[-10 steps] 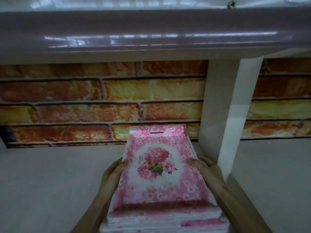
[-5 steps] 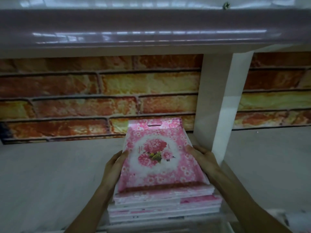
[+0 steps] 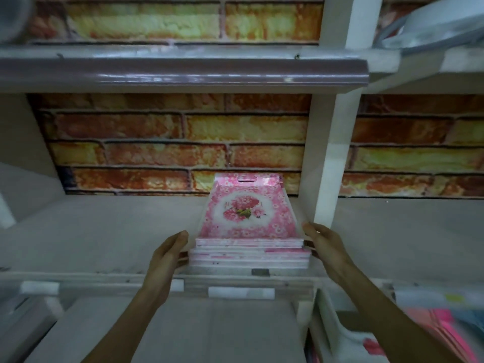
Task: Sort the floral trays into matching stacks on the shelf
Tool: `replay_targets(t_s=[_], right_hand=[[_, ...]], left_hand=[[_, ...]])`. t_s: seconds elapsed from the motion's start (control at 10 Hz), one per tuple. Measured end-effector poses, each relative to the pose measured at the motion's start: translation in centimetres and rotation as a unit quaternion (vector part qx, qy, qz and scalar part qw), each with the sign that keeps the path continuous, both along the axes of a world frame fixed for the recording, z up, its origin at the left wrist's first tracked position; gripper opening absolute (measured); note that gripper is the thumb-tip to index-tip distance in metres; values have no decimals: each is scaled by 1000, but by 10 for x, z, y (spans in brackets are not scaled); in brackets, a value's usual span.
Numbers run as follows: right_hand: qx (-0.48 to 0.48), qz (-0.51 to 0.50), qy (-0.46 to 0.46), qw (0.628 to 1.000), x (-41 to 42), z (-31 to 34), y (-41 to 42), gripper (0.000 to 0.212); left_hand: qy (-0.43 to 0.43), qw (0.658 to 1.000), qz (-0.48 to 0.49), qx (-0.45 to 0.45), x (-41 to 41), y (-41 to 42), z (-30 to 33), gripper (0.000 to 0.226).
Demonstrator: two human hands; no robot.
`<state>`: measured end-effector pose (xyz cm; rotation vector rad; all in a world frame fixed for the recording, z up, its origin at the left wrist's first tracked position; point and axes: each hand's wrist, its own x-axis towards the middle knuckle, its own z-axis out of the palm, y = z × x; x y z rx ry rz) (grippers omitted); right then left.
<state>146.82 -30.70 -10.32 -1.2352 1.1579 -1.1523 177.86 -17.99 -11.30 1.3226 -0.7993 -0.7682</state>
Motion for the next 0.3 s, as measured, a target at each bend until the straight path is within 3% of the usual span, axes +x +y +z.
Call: replay_targets(t_s=[0.1,0.3], right_hand=[[-19,-4,32,999,-16,-7,39,47],[-12,-7,2,1000,-48,-10,111,40]], left_hand=[[-15,1000,17,-13,-19,38,0,36],[-6,999,22,-26,-50,111,-1,37]])
